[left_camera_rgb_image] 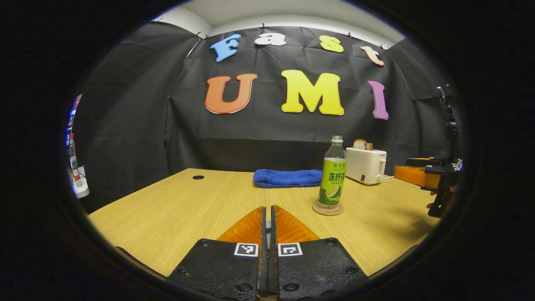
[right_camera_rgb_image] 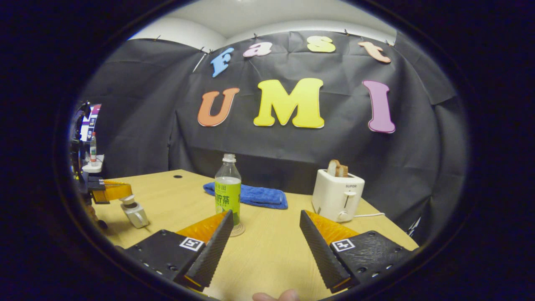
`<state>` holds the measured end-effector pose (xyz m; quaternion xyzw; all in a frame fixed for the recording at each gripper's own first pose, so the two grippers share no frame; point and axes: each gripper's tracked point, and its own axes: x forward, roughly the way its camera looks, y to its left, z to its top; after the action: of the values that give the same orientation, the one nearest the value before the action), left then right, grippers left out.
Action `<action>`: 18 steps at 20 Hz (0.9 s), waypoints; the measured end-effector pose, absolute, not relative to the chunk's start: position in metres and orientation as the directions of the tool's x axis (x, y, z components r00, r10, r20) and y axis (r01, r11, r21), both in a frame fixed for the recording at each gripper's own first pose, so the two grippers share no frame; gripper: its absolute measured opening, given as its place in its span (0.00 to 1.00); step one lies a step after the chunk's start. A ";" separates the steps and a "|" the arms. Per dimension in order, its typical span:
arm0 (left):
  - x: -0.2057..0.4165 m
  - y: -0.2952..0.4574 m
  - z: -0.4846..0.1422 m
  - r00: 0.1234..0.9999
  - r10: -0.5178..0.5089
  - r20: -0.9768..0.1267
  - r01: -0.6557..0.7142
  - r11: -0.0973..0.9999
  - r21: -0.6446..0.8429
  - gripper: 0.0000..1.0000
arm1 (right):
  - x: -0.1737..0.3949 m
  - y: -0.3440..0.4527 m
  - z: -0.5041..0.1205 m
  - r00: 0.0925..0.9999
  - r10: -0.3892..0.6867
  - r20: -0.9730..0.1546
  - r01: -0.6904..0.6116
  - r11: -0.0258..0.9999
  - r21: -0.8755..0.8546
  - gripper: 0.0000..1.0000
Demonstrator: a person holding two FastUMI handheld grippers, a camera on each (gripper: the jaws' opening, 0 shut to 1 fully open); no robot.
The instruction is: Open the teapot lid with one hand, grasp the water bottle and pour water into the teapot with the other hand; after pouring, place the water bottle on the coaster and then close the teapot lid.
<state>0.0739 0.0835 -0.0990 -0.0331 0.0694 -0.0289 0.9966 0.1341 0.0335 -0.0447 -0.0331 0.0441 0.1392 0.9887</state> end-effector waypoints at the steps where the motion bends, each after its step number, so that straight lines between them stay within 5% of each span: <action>1: 0.075 0.084 -0.101 0.988 -0.060 -0.140 0.051 0.996 -0.070 0.03 | 0.129 0.032 -0.045 0.958 0.271 -0.092 -0.276 0.960 -0.053 0.95; 18: 0.073 0.082 -0.109 0.984 -0.025 -0.177 0.016 0.999 -0.047 0.08 | 0.116 0.031 -0.050 0.959 0.274 -0.079 -0.276 0.961 -0.015 0.94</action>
<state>0.0728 0.0816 -0.1089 -0.0229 0.0890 -0.0103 0.9957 0.1158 0.0309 -0.0496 -0.0130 0.0381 0.1387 0.9895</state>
